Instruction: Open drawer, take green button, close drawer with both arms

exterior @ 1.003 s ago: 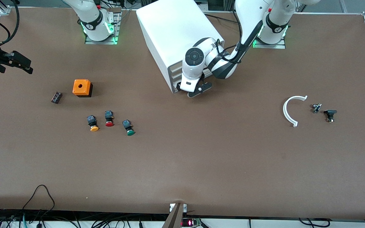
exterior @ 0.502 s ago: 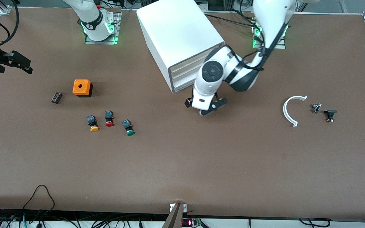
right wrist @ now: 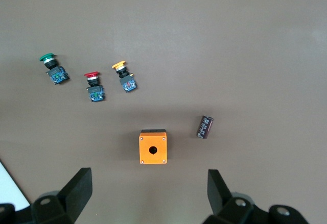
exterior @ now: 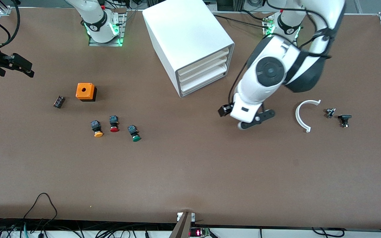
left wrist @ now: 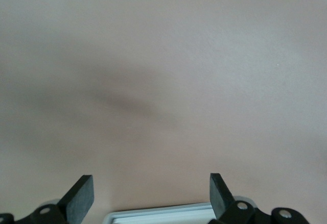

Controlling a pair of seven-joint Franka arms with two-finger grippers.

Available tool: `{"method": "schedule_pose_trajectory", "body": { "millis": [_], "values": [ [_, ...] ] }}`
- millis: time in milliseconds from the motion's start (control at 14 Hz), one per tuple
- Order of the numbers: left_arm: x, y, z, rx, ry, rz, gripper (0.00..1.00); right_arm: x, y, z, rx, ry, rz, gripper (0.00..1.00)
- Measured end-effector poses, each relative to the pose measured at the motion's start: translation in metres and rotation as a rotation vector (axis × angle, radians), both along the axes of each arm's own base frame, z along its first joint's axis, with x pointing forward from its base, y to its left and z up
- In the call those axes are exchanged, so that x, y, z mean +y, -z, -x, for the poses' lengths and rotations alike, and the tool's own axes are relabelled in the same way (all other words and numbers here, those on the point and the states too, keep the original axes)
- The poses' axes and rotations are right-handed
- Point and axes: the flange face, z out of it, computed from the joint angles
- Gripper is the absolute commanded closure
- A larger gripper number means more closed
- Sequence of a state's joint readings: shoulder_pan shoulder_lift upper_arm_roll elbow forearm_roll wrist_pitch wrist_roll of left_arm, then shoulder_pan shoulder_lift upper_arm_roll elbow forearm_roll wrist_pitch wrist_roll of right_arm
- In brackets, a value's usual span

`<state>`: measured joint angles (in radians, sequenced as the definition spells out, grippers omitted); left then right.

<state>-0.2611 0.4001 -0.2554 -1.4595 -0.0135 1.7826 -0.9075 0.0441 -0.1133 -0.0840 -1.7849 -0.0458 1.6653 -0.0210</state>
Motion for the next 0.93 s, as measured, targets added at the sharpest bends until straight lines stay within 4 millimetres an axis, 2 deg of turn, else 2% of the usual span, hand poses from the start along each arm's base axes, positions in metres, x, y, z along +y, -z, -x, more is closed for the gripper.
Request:
{"method": "schedule_pose_trajectory", "body": {
  "millis": [215,358,717,932],
  "values": [
    [0.069,-0.055,-0.003,-0.007,0.083,-0.008,0.00,0.000,0.000,0.000,0.000,-0.001,0.000,0.00],
    [0.118,-0.080,-0.004,-0.010,0.145,-0.007,0.00,0.000,0.000,0.000,0.001,-0.001,0.000,0.00],
    [0.203,-0.122,0.007,-0.010,0.314,-0.002,0.00,0.000,0.001,0.000,0.002,-0.001,0.000,0.00],
    [0.249,-0.133,0.016,-0.022,0.375,-0.006,0.00,0.000,0.001,-0.001,0.002,-0.001,0.000,0.00]
  ]
}}
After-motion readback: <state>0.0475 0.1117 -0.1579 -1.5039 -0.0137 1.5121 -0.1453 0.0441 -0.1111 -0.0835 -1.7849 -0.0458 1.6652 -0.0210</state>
